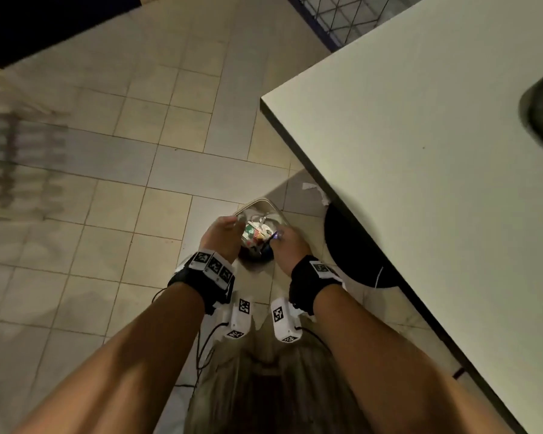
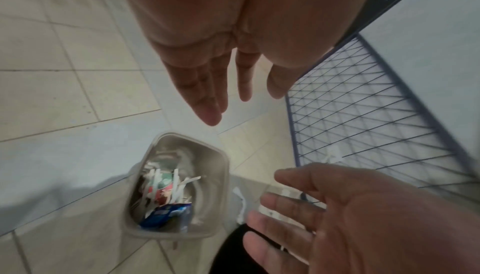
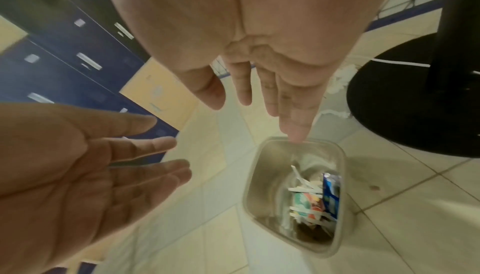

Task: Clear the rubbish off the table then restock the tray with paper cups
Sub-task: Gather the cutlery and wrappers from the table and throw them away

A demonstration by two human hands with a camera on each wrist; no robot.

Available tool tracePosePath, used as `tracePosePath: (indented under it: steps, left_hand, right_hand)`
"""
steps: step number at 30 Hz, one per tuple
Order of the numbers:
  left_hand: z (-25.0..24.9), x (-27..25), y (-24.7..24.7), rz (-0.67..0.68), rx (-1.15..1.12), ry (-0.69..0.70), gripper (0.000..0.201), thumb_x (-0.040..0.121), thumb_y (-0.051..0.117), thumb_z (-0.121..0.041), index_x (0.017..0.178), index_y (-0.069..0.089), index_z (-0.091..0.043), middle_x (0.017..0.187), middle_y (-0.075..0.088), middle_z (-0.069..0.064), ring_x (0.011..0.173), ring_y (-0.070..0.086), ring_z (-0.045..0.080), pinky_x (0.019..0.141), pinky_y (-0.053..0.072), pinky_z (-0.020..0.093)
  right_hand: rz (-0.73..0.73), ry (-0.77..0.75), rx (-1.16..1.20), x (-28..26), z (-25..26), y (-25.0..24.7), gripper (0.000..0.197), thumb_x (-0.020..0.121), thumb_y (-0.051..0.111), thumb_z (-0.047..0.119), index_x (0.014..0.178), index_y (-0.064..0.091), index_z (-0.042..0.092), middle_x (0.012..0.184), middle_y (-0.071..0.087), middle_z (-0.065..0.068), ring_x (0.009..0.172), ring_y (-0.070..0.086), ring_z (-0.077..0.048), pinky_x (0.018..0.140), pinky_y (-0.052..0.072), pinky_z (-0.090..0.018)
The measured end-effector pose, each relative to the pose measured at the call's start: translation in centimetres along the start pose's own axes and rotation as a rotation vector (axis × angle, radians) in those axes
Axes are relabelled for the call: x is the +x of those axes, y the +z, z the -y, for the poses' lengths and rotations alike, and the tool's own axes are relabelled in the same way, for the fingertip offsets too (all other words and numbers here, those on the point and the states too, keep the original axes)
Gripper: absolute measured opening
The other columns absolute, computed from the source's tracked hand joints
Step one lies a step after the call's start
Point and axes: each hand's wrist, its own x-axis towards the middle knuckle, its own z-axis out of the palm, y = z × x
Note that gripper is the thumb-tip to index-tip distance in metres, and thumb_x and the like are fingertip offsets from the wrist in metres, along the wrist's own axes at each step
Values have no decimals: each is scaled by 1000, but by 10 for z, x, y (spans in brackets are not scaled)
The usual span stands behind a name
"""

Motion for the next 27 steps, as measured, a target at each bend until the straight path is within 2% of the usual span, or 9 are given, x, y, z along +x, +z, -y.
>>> tracePosePath:
  steps: [2, 3, 6, 8, 10, 14, 18, 22, 27]
  left_hand:
    - [-29, -48, -14, -31, 5, 131, 33, 107, 36, -4, 80, 49, -17, 82, 51, 9, 65, 57, 19, 54, 50, 17]
    - [-40, -69, -21, -17, 20, 160, 31, 107, 39, -6, 81, 50, -18, 84, 54, 9, 64, 55, 16, 50, 47, 18]
    - [-75, -125, -26, -50, -55, 145, 8, 100, 61, -20, 100, 62, -28, 107, 71, 9, 90, 69, 27, 76, 60, 28]
    - [-103, -165, -25, -42, -8, 241, 17, 97, 65, -30, 114, 64, -29, 114, 73, 6, 104, 71, 29, 94, 59, 37]
    - [-123, -192, -20, -26, 26, 301, 26, 98, 67, -31, 123, 66, -24, 110, 72, 1, 103, 70, 26, 91, 57, 32]
    - [-169, -261, 29, 77, 198, 437, 30, 100, 68, -30, 129, 65, -25, 98, 70, -9, 98, 69, 18, 94, 54, 33]
    - [-199, -300, 105, 234, 413, 631, 33, 99, 65, -20, 133, 64, -22, 111, 69, 5, 95, 70, 22, 91, 57, 37]
    - [-220, -318, 187, 379, 729, 795, 42, 100, 62, -15, 142, 60, -21, 133, 56, 12, 111, 66, 29, 100, 52, 37]
    - [-237, -312, 264, 464, 1144, 947, 56, 99, 56, -10, 151, 51, -30, 154, 44, 7, 133, 49, 34, 110, 47, 42]
  right_hand:
    - [17, -59, -5, -45, 19, -21, 37, 97, 50, 19, 133, 60, 14, 136, 59, -11, 123, 56, -31, 104, 45, -37]
    - [32, -97, 16, -68, 28, -33, 36, 96, 52, 20, 131, 61, 16, 133, 61, -9, 120, 58, -28, 102, 46, -37]
    - [58, -186, 122, -137, 46, -75, 23, 94, 55, 22, 114, 64, 26, 107, 61, 6, 95, 57, -11, 80, 48, -25]
    - [-12, -264, 222, -181, 47, -109, 21, 95, 57, 16, 113, 68, 15, 105, 64, 5, 93, 59, -11, 80, 47, -22]
    - [-101, -282, 308, -213, 42, -141, 18, 96, 58, 10, 107, 71, 6, 99, 70, 1, 89, 65, -15, 81, 53, -33]
    - [-244, -175, 457, -288, -1, -229, 14, 86, 63, 21, 94, 72, 26, 83, 74, -2, 75, 68, -20, 68, 53, -37]
    - [-488, -68, 302, -330, -85, -301, 18, 87, 53, 25, 94, 67, 33, 95, 73, -2, 87, 69, -27, 82, 58, -46]
    - [-704, 100, 136, -348, -157, -361, 27, 91, 52, 9, 115, 63, 16, 117, 64, -12, 108, 64, -29, 94, 49, -33]
    - [-606, 223, -109, -327, -189, -408, 48, 96, 51, 8, 144, 46, 8, 146, 42, -13, 132, 48, -29, 112, 33, -30]
